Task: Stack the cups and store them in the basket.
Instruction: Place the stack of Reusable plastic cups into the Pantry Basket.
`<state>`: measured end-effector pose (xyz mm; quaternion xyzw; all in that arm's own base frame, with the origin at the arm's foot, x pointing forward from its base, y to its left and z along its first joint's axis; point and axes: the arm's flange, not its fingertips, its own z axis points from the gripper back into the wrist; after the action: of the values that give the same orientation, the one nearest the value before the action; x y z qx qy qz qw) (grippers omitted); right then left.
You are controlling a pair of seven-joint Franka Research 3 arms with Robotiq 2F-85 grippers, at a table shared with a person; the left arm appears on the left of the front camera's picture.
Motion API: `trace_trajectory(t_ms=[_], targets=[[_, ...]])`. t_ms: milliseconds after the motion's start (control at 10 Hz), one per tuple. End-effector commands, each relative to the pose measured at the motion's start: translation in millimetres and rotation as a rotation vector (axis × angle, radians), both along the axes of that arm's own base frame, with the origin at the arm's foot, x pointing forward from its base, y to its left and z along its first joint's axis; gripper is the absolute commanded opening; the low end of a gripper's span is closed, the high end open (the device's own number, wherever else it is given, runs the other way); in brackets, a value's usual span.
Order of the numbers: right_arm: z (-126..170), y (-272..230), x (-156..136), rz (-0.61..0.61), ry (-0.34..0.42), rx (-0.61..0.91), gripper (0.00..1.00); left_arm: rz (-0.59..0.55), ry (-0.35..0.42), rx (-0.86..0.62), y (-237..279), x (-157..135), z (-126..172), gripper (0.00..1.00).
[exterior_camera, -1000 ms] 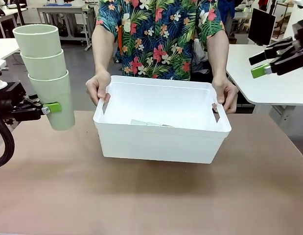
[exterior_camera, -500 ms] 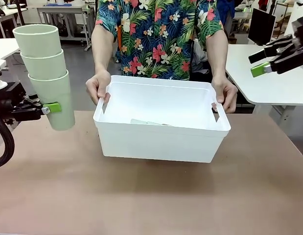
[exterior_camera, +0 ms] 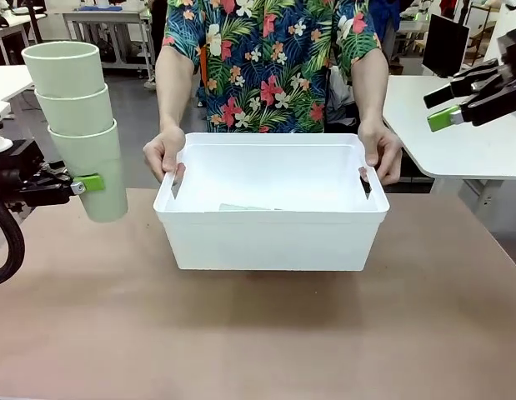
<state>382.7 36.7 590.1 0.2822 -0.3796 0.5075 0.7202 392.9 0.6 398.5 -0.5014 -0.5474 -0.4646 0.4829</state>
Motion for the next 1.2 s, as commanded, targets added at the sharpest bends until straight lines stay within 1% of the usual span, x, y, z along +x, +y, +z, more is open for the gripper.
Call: trace_trajectory(t_ms=[0, 800, 900, 1100], targets=[[3.9, 0.9, -0.4, -0.002, 0.013, 0.017, 1.0, -0.001, -0.013, -0.005, -1.3, -1.6, 4.2, 0.86], [3.9, 0.9, -0.4, -0.002, 0.013, 0.017, 1.0, -0.001, -0.013, -0.005, -1.3, -1.6, 4.2, 0.86], [3.9, 0.9, -0.4, -0.002, 0.013, 0.017, 1.0, 0.0, 0.0, 0.0, 0.0, 0.0, 0.0, 0.86], [3.9, 0.9, -0.4, -0.002, 0.013, 0.017, 1.0, 0.022, 0.006, 0.068, -8.9, -7.7, 29.9, 0.86]])
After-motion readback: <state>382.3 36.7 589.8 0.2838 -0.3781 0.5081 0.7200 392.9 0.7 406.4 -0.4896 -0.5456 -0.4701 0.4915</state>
